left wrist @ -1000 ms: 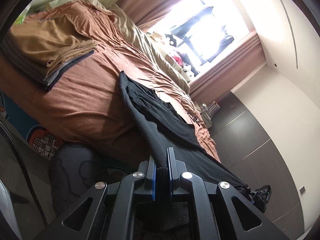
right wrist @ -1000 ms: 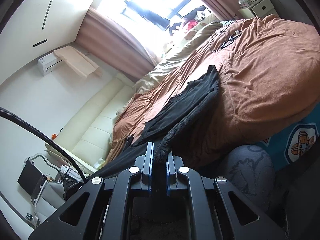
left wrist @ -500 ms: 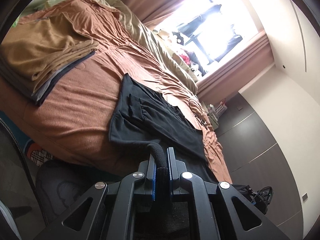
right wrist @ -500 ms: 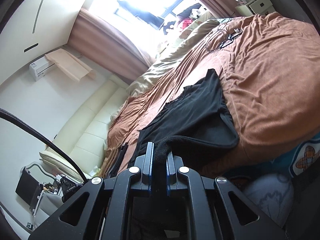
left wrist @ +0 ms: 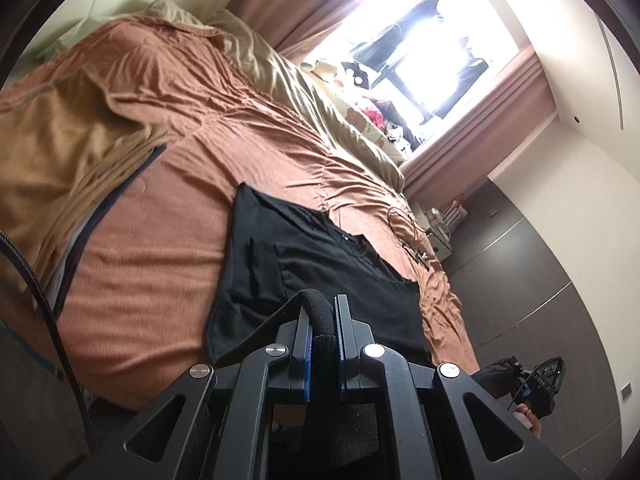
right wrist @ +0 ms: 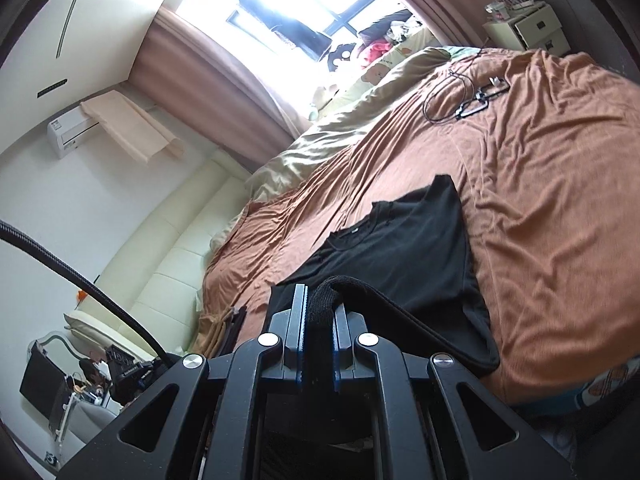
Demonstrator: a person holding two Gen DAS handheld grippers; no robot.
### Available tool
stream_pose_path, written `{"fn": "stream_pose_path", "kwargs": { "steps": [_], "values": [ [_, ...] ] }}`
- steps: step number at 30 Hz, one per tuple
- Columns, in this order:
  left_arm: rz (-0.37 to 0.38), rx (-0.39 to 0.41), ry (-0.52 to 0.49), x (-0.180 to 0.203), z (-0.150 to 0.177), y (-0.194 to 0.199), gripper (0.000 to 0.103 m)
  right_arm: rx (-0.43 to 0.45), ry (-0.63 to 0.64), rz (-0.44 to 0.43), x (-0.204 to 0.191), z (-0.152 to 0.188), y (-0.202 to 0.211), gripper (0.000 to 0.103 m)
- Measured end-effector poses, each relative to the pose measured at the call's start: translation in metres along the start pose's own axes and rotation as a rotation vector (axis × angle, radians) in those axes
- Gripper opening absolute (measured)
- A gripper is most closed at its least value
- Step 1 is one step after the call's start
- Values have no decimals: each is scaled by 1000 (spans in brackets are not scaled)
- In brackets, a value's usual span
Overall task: Fold small clothes
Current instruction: 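Lay the hem down on the collar and open both grippers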
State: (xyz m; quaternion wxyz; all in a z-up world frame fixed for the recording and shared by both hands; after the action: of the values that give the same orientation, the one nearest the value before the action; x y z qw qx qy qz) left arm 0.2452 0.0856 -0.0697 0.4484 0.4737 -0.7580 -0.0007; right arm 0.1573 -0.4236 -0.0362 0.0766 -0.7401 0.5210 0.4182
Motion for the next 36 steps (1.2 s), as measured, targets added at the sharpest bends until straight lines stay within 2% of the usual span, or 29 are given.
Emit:
{"fn": "stream_pose_path", "kwargs": {
  "steps": [11,19,27,36],
  "values": [
    [-9,42,-104,47,-87,-27,9,53,105,-4,-43,-90,-35,6],
    [-53,41,-147,59,-130,-61,9,40,123,29,-39,-119,-79,6],
    [-119,-6,-157,44,-158,-120,9,-3,86,92,-9,-144,-138,6],
    [-227,-103,-152,-4,-165,-201,9,-96,69,150,22,-165,-225,6]
  ]
}}
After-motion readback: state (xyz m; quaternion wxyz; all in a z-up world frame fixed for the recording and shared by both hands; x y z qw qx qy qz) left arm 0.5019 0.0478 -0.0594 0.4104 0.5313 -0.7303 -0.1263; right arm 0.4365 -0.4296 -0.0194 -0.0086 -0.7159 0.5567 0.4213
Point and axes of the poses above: each gripper's, at about its wrist camera, not at the fingertips, and y roughly against the way its jaws point, x to its right, z to its underside, the point moved 3 cm from there along -y, roughly the way its jaws point, and after that the axes turned 3 degrees about z, right-handed, at the moved point
